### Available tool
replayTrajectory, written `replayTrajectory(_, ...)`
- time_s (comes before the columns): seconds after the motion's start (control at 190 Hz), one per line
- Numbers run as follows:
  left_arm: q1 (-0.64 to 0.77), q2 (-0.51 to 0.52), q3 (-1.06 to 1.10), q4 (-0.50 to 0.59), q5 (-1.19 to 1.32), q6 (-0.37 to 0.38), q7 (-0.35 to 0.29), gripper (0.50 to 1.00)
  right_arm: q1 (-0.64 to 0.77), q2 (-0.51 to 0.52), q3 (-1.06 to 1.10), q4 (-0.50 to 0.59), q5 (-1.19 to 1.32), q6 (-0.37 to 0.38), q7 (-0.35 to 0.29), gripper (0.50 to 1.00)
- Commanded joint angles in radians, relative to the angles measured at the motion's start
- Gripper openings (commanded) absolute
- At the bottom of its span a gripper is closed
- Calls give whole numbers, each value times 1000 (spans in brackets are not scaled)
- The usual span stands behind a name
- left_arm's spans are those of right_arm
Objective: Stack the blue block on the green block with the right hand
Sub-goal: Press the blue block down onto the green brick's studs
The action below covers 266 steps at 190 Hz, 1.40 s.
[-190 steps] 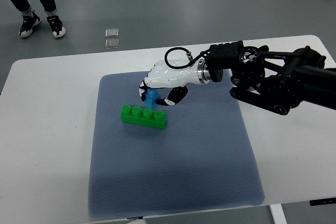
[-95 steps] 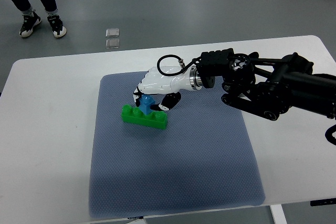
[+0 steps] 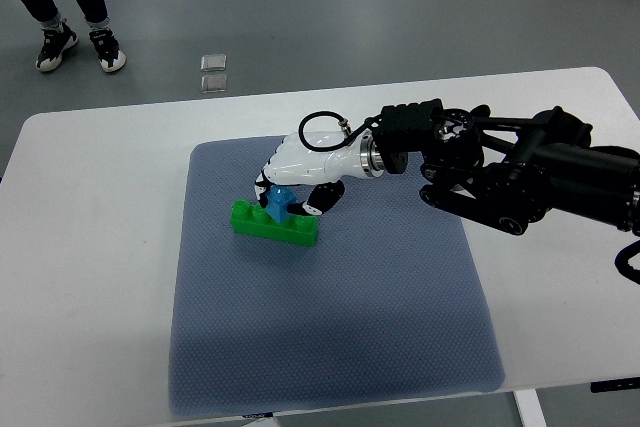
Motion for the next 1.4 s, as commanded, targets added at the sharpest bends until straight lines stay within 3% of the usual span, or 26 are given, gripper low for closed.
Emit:
replayTrajectory(0.0, 0, 0, 0, 1, 0, 0, 0, 1000, 0, 3, -12, 0, -2, -3, 0, 556)
replayTrajectory(1.396, 0, 0, 0, 0, 0, 0, 0, 1000, 1, -10, -28, -5, -32, -40, 8, 558)
